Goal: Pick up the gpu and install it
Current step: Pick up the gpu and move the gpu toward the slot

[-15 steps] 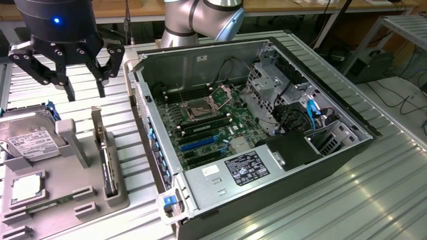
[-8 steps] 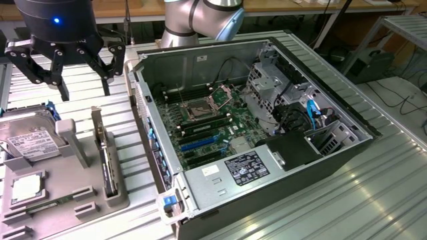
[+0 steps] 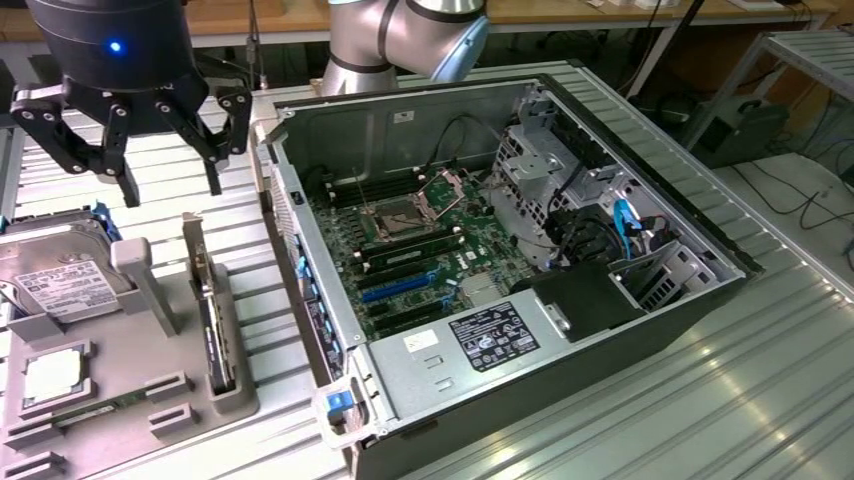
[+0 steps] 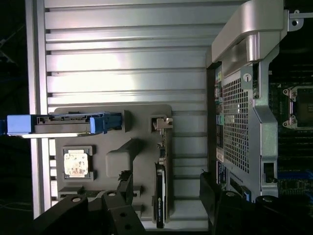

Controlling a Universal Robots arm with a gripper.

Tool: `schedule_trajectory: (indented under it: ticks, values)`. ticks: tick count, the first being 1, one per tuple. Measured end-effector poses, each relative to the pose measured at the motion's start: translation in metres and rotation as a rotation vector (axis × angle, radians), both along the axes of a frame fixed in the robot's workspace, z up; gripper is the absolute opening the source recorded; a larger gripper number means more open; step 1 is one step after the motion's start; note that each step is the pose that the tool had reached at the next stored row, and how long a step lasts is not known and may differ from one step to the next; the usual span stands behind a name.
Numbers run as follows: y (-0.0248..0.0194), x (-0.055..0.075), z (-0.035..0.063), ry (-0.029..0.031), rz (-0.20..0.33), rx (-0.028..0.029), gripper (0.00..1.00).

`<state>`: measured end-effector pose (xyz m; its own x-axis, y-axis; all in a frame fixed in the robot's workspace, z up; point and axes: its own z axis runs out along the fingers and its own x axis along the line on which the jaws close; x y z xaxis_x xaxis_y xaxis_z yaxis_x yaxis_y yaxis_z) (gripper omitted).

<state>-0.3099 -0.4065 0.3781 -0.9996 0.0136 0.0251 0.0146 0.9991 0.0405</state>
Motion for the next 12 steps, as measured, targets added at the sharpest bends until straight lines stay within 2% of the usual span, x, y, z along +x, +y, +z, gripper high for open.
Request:
schedule_trajectory:
  ticks: [2, 5, 7, 9, 12]
  values:
    - [-0.002, 0.0, -0.0007, -0.0066, 0.01, 0.0, 0.66]
    - [-0.0026, 0.0, -0.0016, -0.0178, 0.024, -0.0002, 0.66]
    - [-0.0035, -0.001, -0.0023, -0.0187, 0.029, -0.0002, 0.66]
    - [-0.0062, -0.002, -0.003, -0.0189, 0.032, -0.0001, 0.66]
    - [-0.0133, -0.003, -0.0033, -0.0187, 0.034, -0.0003, 0.66]
